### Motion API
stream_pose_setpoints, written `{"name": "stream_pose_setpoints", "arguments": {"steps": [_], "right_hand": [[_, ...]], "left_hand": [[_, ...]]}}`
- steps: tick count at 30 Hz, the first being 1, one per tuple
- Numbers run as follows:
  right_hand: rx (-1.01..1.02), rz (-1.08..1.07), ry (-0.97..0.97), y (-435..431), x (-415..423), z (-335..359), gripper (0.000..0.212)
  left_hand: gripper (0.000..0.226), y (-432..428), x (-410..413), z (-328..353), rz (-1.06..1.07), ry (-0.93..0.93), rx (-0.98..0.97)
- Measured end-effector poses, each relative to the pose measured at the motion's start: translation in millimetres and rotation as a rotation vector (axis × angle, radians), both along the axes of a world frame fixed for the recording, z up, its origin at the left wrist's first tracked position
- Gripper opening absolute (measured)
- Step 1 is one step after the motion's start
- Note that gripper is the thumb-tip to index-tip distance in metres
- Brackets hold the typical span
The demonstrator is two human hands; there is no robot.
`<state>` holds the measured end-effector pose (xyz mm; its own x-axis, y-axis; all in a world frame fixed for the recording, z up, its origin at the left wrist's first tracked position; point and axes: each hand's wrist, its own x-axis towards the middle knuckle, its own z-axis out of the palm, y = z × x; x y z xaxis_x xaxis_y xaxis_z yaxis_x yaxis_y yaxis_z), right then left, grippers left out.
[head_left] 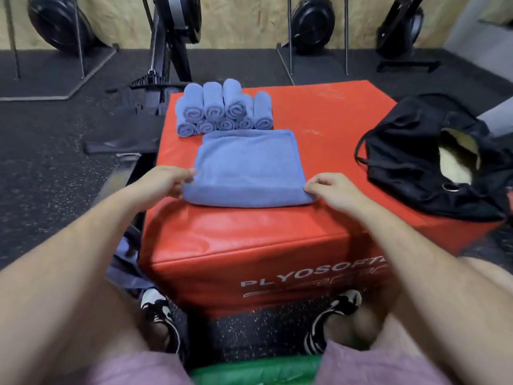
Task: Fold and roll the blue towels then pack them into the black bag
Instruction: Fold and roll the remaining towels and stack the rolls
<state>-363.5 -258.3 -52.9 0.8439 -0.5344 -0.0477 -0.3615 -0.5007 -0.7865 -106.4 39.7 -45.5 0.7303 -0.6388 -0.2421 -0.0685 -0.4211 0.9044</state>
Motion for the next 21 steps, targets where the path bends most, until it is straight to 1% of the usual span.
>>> {"name": "stream_pose_setpoints", "arguments": {"steps": [2,3,5,7,8,9,10,12,14,16,18,21], "right_hand": [[0.045,0.006,0.021,2.8,-1.2,2.9,0.030],[0.016,0.026,0.042,2.8,-0.5,2.5,0.031],[-0.134,0.028,0.064,1.4,4.6,-1.5,0.020],[-0.342,0.028,0.043,2.6,13.9,-4.5,0.011],[-0.459,0.042,0.045,6.6,20.2,-5.5,0.014],[-0.565,0.060,0.059,11.0,27.4,-7.0,0.019],[-0.648,0.076,0.073,17.2,35.0,-7.4,0.025],[-0.720,0.111,0.104,29.3,50.8,-9.8,0.038],[-0.738,0.156,0.183,39.8,62.7,-16.3,0.052],[-0.708,0.203,0.306,45.3,69.9,-25.8,0.063],[-0.639,0.235,0.416,46.3,71.3,-32.7,0.067],[-0.630,0.260,0.452,47.6,65.1,-33.2,0.068]], "left_hand": [[0.034,-0.5,-4.8,-0.9,-0.043,-0.042,0.109],[0.032,-2.8,-7.4,-3.5,-0.059,-0.066,0.129],[0.022,-11.4,-10.9,-9.7,-0.066,-0.185,0.120],[0.015,-24.6,-9.2,-15.1,-0.089,-0.425,0.129],[0.013,-31.9,-8.7,-17.5,-0.126,-0.545,0.141],[0.017,-39.2,-9.9,-20.2,-0.171,-0.646,0.157],[0.029,-46.0,-12.6,-23.3,-0.209,-0.711,0.186],[0.054,-59.1,-19.9,-31.0,-0.253,-0.792,0.274],[0.066,-70.4,-30.2,-39.1,-0.273,-0.841,0.398],[0.067,-79.8,-38.2,-46.4,-0.306,-0.815,0.522],[0.066,-84.2,-42.8,-50.9,-0.338,-0.761,0.624],[0.066,-80.5,-50.2,-49.4,-0.360,-0.761,0.666]]}}
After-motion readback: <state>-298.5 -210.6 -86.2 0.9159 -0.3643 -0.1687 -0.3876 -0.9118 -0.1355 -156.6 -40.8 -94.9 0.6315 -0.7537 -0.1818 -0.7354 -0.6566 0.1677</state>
